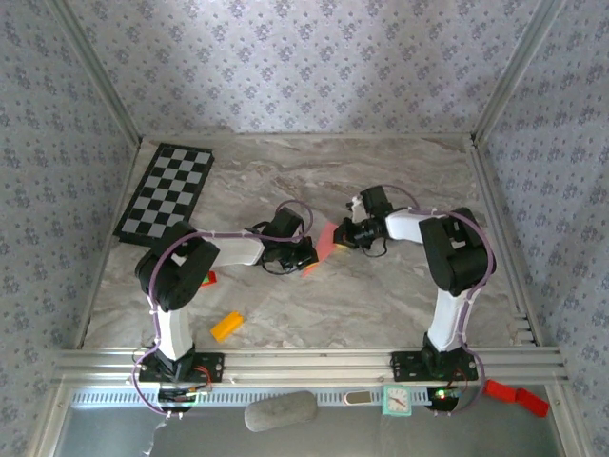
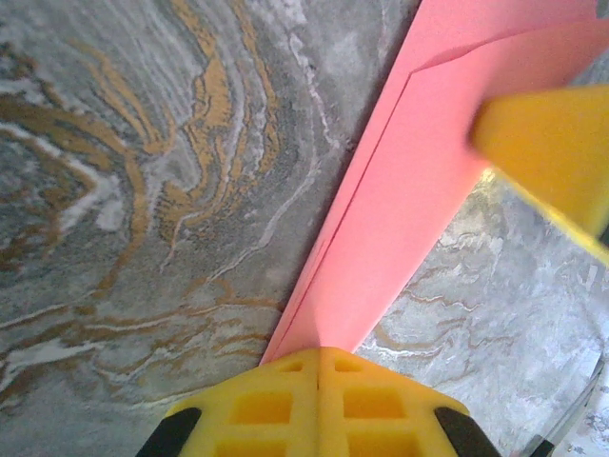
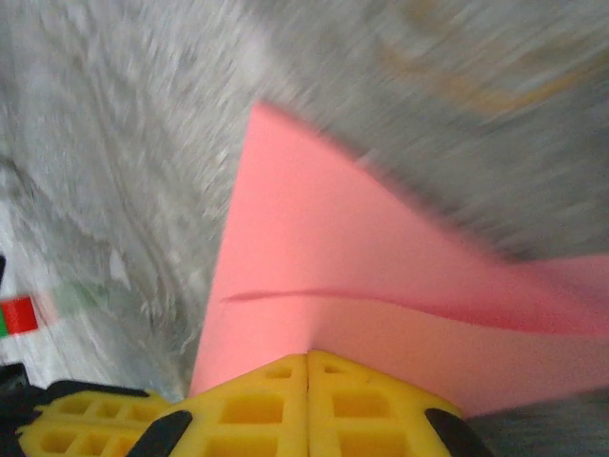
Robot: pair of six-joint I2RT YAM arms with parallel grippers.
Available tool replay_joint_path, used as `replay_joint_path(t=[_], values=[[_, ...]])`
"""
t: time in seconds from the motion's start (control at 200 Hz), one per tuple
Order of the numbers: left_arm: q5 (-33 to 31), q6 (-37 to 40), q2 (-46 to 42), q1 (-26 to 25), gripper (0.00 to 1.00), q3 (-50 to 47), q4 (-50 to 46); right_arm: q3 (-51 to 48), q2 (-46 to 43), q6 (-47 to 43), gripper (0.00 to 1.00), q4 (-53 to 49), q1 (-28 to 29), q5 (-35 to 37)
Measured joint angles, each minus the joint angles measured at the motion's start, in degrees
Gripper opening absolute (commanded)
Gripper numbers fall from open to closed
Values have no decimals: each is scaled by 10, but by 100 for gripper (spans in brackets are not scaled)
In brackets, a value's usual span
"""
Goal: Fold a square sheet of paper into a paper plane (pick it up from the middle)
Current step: Fold the wing for the fifth time at the center of the table.
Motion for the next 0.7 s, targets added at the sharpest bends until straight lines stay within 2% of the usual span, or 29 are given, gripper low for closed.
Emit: replay_joint_path(t=[0.22, 0.43, 0.55, 0.7], values=[[0, 0, 0, 0, 0, 0, 1, 20, 18, 0, 8, 3, -68, -16], [0, 5, 1, 0, 0, 4, -4, 32, 1, -2, 9, -5, -111, 36], [0, 7, 2, 0, 0, 8, -10, 15, -66, -2, 9, -10, -104, 57], [0, 7, 2, 0, 0, 10, -16, -14, -156, 4, 9, -6, -59, 67]])
